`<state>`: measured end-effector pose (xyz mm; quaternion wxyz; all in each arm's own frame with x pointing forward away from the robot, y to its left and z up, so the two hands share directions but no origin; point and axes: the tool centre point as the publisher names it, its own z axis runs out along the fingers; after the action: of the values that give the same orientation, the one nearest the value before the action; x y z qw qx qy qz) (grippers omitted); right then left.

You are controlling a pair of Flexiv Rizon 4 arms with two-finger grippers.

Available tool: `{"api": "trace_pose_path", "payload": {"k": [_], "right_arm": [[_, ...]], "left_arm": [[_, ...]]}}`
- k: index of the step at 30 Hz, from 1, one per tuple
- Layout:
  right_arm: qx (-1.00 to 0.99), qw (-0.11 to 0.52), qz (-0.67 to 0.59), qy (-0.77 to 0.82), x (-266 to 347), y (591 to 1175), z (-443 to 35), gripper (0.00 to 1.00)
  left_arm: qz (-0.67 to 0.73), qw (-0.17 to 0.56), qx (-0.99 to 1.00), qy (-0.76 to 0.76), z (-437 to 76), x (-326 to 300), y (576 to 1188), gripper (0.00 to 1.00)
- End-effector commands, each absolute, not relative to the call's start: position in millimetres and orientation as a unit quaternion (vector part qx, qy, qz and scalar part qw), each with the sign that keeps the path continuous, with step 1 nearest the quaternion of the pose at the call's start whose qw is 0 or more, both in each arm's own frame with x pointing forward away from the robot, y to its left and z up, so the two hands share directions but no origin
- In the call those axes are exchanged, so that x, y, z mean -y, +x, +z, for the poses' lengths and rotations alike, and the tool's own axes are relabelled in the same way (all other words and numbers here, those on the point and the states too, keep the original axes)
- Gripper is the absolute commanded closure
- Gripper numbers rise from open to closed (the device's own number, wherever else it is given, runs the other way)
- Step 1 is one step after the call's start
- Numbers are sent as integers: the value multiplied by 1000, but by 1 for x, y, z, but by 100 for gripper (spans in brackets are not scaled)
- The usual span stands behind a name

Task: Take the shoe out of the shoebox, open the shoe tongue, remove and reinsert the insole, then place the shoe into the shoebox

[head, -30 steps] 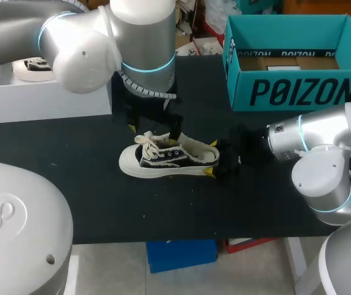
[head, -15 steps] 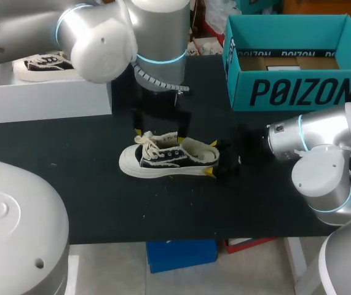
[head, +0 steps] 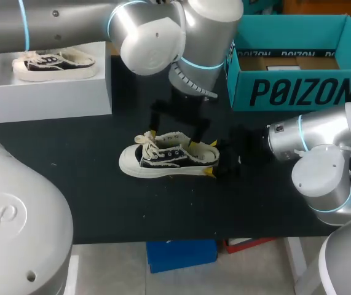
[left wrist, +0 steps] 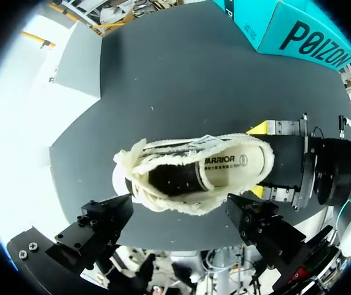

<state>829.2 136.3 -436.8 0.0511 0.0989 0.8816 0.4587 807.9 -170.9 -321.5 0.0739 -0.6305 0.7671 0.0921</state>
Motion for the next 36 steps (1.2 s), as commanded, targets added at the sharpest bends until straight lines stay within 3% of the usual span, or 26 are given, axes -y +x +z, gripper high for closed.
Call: {"api": "trace_pose_path", "payload": {"k": [1, 32, 36], "right_arm": [[-882, 51, 457, 100, -139, 832, -441, 100], [-882, 51, 457, 100, -139, 832, -441, 100], [-882, 51, 457, 100, -139, 832, -441, 100]], "left_arm": [[155, 114, -756, -626, -331, 187, 814, 0], [207, 160, -721, -642, -371, 161, 819, 0], [205, 160, -726, -637, -369, 165, 818, 50]]}}
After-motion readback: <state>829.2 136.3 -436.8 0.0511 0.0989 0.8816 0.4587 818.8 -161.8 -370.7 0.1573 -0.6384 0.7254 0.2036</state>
